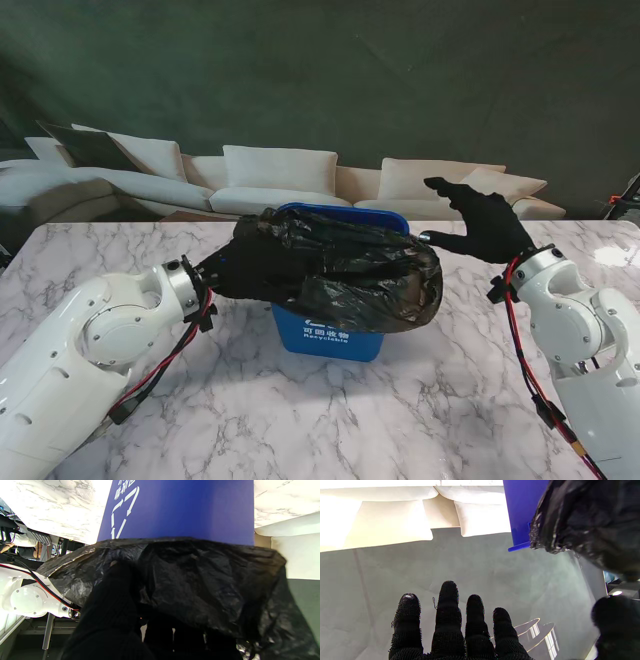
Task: Fit the garbage bag over the bin
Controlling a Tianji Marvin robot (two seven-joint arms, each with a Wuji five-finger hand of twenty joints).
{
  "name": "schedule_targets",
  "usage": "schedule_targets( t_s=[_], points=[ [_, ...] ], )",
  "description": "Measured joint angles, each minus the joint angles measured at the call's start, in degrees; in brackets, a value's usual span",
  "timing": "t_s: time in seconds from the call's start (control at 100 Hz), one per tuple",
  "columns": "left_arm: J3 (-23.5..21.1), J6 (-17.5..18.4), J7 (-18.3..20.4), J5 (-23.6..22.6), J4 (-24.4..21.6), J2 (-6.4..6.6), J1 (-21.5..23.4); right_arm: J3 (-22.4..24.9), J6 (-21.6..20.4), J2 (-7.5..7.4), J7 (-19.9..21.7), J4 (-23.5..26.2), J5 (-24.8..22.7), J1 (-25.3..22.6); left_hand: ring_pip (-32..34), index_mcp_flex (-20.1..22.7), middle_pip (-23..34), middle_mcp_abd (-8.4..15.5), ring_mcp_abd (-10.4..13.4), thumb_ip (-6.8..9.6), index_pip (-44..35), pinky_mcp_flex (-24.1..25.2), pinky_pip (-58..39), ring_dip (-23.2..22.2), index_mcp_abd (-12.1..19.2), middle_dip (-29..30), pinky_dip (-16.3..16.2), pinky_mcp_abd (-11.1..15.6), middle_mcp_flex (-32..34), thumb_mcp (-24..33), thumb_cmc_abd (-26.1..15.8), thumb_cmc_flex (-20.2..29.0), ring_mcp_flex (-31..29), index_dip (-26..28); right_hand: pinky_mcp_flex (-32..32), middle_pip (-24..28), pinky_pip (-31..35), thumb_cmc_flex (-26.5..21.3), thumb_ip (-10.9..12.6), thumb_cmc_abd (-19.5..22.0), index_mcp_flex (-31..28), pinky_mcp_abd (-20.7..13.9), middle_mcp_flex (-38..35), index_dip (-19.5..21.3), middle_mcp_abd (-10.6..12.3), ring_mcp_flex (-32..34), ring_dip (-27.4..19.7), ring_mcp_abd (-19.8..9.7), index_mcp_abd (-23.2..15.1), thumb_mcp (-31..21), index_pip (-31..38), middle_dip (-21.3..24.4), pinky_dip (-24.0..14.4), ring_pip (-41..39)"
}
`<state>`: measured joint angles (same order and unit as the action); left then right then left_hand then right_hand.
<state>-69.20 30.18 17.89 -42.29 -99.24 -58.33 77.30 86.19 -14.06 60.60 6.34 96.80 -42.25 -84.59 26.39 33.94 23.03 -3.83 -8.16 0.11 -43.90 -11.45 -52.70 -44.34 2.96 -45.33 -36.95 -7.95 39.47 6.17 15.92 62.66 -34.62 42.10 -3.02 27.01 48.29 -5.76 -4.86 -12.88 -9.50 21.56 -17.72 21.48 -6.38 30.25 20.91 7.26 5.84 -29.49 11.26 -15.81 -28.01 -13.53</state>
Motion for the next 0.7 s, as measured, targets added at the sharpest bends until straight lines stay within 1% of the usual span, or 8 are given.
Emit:
schedule_targets(
  t_s=[0.09,0.18,0.31,0.39,0.44,0.54,0.63,0.7],
  points=[
    [0.0,-0.1,0.2,0.2,-0.1,0.02,0.1,-1.8,3.1,0.04,1.3,-0.8,3.5,1.6,0.2,0.0,0.0,0.1,0.0,0.00,-0.1,-0.5,0.0,-0.4,-0.1,-1.2,0.0,0.0,1.3,0.0,0.0,0.0,-0.8,0.0,0.1,-0.6,-0.8,0.0,0.0,3.1,-0.1,0.1,0.0,0.0,-1.0,-0.6,0.0,0.0,-0.2,2.6,0.2,0.4,-0.3,0.3],
    [0.0,-0.1,0.6,0.3,-0.1,0.07,0.0,-2.8,4.0,0.39,1.4,-1.6,4.6,3.1,0.3,0.7,0.0,0.1,0.0,0.00,-0.1,-0.5,-0.3,-0.4,-0.3,-1.3,0.0,0.0,1.6,0.0,0.0,0.0,-0.8,0.0,0.2,-0.6,-0.9,-2.3,0.0,2.7,-0.9,0.2,0.8,3.0,-0.8,-0.6,0.0,0.0,-4.4,3.3,4.3,-0.1,-1.3,0.6],
    [0.0,0.0,0.9,0.3,-0.1,0.15,-0.1,-3.1,3.1,0.80,-0.6,-2.2,-0.1,4.5,0.3,0.7,0.0,0.6,0.0,0.00,-0.1,-0.6,-0.7,-0.4,-0.4,-1.4,0.0,0.0,1.6,0.0,0.0,0.0,-0.8,0.0,0.0,-0.6,-0.9,-4.5,0.0,-3.7,-5.6,0.2,0.7,8.2,-0.8,-0.6,0.0,0.0,-4.9,0.7,10.7,-1.0,-1.5,0.6],
    [0.0,0.0,1.1,0.3,-0.1,0.19,-0.1,-3.2,3.1,0.39,5.0,-1.7,-0.5,5.4,0.3,0.7,0.0,0.6,0.0,0.00,-0.1,-0.6,-0.7,-0.4,-0.4,-1.9,0.0,0.0,1.6,0.0,0.0,0.0,-0.8,0.0,-0.2,1.6,-0.9,-4.5,0.0,-7.5,-7.9,0.2,-0.2,12.1,-0.8,-0.5,0.0,0.0,-2.4,-2.2,15.9,-3.1,-1.5,0.6],
    [0.0,0.0,1.1,0.3,-0.2,0.20,-0.1,-3.7,2.9,-0.19,8.6,-1.3,-3.0,6.1,0.3,0.7,0.0,0.6,0.0,0.00,-0.1,-0.6,-0.7,-0.4,-0.4,-2.0,0.0,0.0,1.6,0.0,0.0,0.0,-0.8,0.0,-0.9,2.2,-0.9,-4.2,0.0,-9.5,-7.9,0.2,-1.1,14.8,-0.7,-0.4,0.0,0.0,-2.2,-4.1,17.8,-3.7,-1.5,0.6],
    [-0.1,0.1,1.1,0.2,-0.3,0.22,0.0,-5.3,0.5,-1.30,8.5,-1.3,-11.6,7.4,0.3,0.7,0.0,0.6,0.0,0.00,-0.1,-0.6,-0.7,-0.4,-0.4,-2.0,0.0,0.0,1.6,0.0,0.0,0.0,-0.8,-0.2,-1.6,3.6,-0.5,-2.1,0.0,-10.2,-9.2,0.4,-3.2,17.5,-0.6,1.1,0.0,0.0,-1.5,-5.8,19.6,-5.6,-1.5,0.3],
    [-0.1,0.2,1.1,0.2,-0.3,0.23,0.0,-7.1,1.3,-1.60,7.3,-2.1,-7.5,8.5,0.3,0.7,-0.6,0.6,0.0,0.00,-0.1,-0.6,-0.7,-0.4,-0.4,-2.1,0.0,0.0,2.6,0.0,0.0,0.0,-0.9,-0.3,-1.7,6.4,0.3,-2.1,0.0,-10.2,-10.5,0.4,-4.7,19.1,0.1,1.7,1.2,0.0,-1.5,-6.1,20.1,-8.0,-1.5,-1.4],
    [0.0,0.2,1.1,0.3,-0.3,0.27,-0.1,-8.3,2.3,-1.55,7.0,-2.5,-6.4,9.4,0.3,0.7,-0.6,0.6,0.0,0.00,-0.2,-0.7,-0.7,-0.4,-0.4,-2.1,0.0,-0.5,2.6,0.0,0.0,0.0,-0.9,-0.4,-2.3,11.2,1.3,-2.3,0.0,-11.9,-10.7,0.4,-7.0,22.0,1.2,3.8,3.7,-0.5,-1.5,-6.1,23.0,-13.0,-1.5,-4.5]
  ],
)
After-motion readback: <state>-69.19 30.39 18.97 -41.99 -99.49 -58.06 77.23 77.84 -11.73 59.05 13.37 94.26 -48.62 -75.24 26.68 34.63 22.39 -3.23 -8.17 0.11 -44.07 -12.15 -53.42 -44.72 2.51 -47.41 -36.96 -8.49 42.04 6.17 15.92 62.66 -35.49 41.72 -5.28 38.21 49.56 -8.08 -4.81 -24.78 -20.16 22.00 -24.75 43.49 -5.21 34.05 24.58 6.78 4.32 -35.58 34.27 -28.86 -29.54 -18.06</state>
